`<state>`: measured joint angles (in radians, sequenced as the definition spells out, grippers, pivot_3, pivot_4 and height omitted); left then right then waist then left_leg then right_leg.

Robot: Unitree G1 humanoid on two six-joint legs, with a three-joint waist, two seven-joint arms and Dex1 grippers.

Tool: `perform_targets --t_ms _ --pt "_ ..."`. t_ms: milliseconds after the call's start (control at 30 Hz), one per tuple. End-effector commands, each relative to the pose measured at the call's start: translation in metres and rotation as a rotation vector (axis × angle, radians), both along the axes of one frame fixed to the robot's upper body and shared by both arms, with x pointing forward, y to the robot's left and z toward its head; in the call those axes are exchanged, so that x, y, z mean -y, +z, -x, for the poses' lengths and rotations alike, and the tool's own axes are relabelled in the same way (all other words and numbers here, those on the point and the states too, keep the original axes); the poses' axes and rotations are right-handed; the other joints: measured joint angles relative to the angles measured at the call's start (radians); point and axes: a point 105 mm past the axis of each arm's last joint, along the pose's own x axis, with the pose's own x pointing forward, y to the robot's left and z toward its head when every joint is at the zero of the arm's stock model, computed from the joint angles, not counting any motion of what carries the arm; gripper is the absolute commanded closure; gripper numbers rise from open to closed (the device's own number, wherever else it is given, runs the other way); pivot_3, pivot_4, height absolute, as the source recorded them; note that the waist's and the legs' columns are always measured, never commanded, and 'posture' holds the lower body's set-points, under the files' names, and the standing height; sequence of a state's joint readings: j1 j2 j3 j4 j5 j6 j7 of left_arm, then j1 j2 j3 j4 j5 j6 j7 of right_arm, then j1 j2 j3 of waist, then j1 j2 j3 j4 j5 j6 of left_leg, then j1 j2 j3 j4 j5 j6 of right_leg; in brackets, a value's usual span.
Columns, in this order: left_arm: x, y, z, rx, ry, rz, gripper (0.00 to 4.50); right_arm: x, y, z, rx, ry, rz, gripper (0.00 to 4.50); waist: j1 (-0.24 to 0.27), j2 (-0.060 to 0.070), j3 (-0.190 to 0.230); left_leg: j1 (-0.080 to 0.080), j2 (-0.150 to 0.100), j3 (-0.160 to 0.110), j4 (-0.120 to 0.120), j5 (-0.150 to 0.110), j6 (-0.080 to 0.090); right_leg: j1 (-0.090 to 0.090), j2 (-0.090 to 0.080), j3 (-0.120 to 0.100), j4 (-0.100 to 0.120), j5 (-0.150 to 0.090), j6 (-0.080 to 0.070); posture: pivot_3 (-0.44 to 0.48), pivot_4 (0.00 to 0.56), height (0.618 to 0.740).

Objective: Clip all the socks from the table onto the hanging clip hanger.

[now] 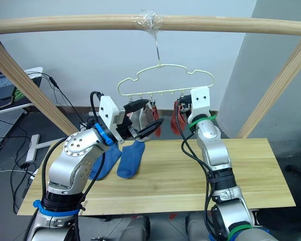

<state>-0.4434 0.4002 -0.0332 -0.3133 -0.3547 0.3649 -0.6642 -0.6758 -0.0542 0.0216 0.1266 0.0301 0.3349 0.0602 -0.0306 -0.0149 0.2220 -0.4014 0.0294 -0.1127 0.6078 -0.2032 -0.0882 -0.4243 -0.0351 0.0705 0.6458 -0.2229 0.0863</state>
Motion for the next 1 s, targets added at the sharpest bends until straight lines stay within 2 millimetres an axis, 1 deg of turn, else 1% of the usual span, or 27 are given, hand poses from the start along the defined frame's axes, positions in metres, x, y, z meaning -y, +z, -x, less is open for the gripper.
perform_targets --t_ms 33,233,267,333,433,467,533,633,667,700,767,800,833,867,900,933,967,1000 --pt "0.004 0.017 0.009 0.060 -0.027 0.022 0.41 0.000 0.018 0.001 0.066 0.004 -0.013 2.77 0.000 0.000 0.000 0.000 0.000 0.000 0.000 0.000 0.000 0.000 0.000 0.000 0.000 0.000 0.000 0.113 0.183 0.740" --pt "0.005 0.018 0.010 0.056 -0.034 0.028 0.41 0.002 0.018 0.000 0.067 0.000 -0.015 2.77 0.000 0.000 0.000 0.000 0.000 0.000 0.000 0.000 0.000 0.000 0.000 0.000 0.000 0.000 0.000 0.112 0.185 0.740" --pt "0.005 0.018 0.010 0.056 -0.034 0.029 0.41 0.002 0.018 0.000 0.067 0.000 -0.015 3.17 0.000 0.000 0.000 0.000 0.000 0.000 0.000 0.000 0.000 0.000 0.000 0.000 0.000 0.000 0.000 0.112 0.185 0.740" --pt "0.005 0.018 0.009 0.055 -0.035 0.029 0.41 0.003 0.017 0.000 0.069 0.001 -0.014 3.73 0.000 0.000 0.000 0.000 0.000 0.000 0.000 0.000 0.000 0.000 0.000 0.000 0.000 0.000 0.000 0.108 0.186 0.740" --pt "0.005 0.018 0.009 0.053 -0.034 0.032 0.41 0.005 0.018 0.000 0.070 -0.001 -0.014 4.39 0.000 0.000 0.000 0.000 0.000 0.000 0.000 0.000 0.000 0.000 0.000 0.000 0.000 0.000 0.000 0.108 0.186 0.740" --pt "0.005 0.017 0.009 0.053 -0.033 0.032 0.41 0.005 0.018 0.000 0.071 -0.001 -0.014 4.48 0.000 0.000 0.000 0.000 0.000 0.000 0.000 0.000 0.000 0.000 0.000 0.000 0.000 0.000 0.000 0.108 0.186 0.740" --pt "0.006 0.017 0.009 0.050 -0.030 0.033 0.41 0.006 0.018 0.000 0.072 -0.001 -0.012 4.48 0.000 0.000 0.000 0.000 0.000 0.000 0.000 0.000 0.000 0.000 0.000 0.000 0.000 0.000 0.000 0.101 0.190 0.740" --pt "-0.001 -0.008 0.002 -0.011 0.032 -0.004 0.41 0.014 0.018 0.002 0.067 -0.001 0.001 4.48 0.000 0.000 0.000 0.000 0.000 0.000 0.000 0.000 0.000 0.000 0.000 0.000 0.000 0.000 0.000 0.101 0.190 0.740" --pt "-0.007 -0.021 -0.002 -0.061 0.072 -0.010 0.41 0.016 0.018 0.002 0.063 0.005 0.006 4.48 0.000 0.000 0.000 0.000 0.000 0.000 0.000 0.000 0.000 0.000 0.000 0.000 0.000 0.000 0.000 0.095 0.195 0.740" --pt "-0.011 -0.030 -0.004 -0.094 0.097 -0.011 0.41 0.017 0.018 0.003 0.059 0.010 0.008 4.48 -0.001 0.000 0.000 0.000 0.000 0.000 0.000 0.000 0.000 0.000 0.000 0.000 0.000 0.000 0.000 0.095 0.195 0.740" --pt "-0.028 -0.058 -0.015 -0.214 0.220 -0.001 0.41 0.018 0.019 0.004 0.040 0.027 0.006 4.48 0.000 0.000 0.000 0.000 0.000 0.000 0.000 0.000 0.000 0.000 0.000 0.000 0.000 -0.001 -0.002 0.095 0.195 0.740" --pt "-0.034 -0.068 -0.018 -0.254 0.263 0.000 0.41 0.018 0.019 0.005 0.032 0.032 0.002 4.48 -0.001 0.000 0.000 0.000 0.000 0.000 0.000 0.000 0.000 0.000 0.000 0.000 0.000 -0.001 -0.002 0.095 0.195 0.740" --pt "-0.038 -0.074 -0.020 -0.277 0.290 0.000 0.41 0.018 0.019 0.005 0.027 0.035 0.000 4.48 -0.002 0.000 0.000 0.001 0.000 0.000 0.000 0.000 0.000 0.000 0.000 0.000 0.000 -0.001 -0.002 0.077 0.200 0.740" --pt "-0.045 -0.087 -0.023 -0.322 0.339 -0.006 0.24 0.018 0.019 0.006 0.016 0.045 -0.001 4.49 -0.001 0.000 0.000 0.000 0.000 0.000 0.000 0.000 0.000 0.000 0.000 0.000 0.000 -0.002 -0.002 0.077 0.200 0.740" --pt "-0.056 -0.110 -0.027 -0.381 0.401 -0.030 0.05 0.019 0.020 0.007 0.010 0.048 0.006 4.50 -0.001 0.000 0.000 0.000 0.000 0.000 0.000 0.000 0.000 0.000 0.000 0.000 0.000 -0.002 -0.002 0.077 0.200 0.740" --pt "-0.063 -0.127 -0.027 -0.422 0.444 -0.050 0.02 0.019 0.020 0.007 0.006 0.049 0.012 4.50 -0.002 0.000 0.000 0.000 0.000 0.000 0.000 0.000 0.000 0.000 0.000 0.000 0.000 -0.002 -0.003 0.059 0.204 0.740" --pt "-0.074 -0.145 -0.029 -0.452 0.503 -0.088 0.02 0.020 0.020 0.008 -0.002 0.047 0.018 4.50 -0.002 0.000 0.000 0.001 0.000 0.000 0.000 0.000 0.000 0.000 0.000 0.000 0.000 -0.002 -0.003 0.059 0.204 0.740" --pt "-0.080 -0.155 -0.029 -0.463 0.535 -0.113 0.02 0.021 0.019 0.009 -0.008 0.045 0.022 4.50 -0.002 0.000 0.000 0.001 0.000 0.000 0.000 0.000 0.000 0.000 0.000 0.000 0.000 -0.002 -0.003 0.059 0.204 0.740"
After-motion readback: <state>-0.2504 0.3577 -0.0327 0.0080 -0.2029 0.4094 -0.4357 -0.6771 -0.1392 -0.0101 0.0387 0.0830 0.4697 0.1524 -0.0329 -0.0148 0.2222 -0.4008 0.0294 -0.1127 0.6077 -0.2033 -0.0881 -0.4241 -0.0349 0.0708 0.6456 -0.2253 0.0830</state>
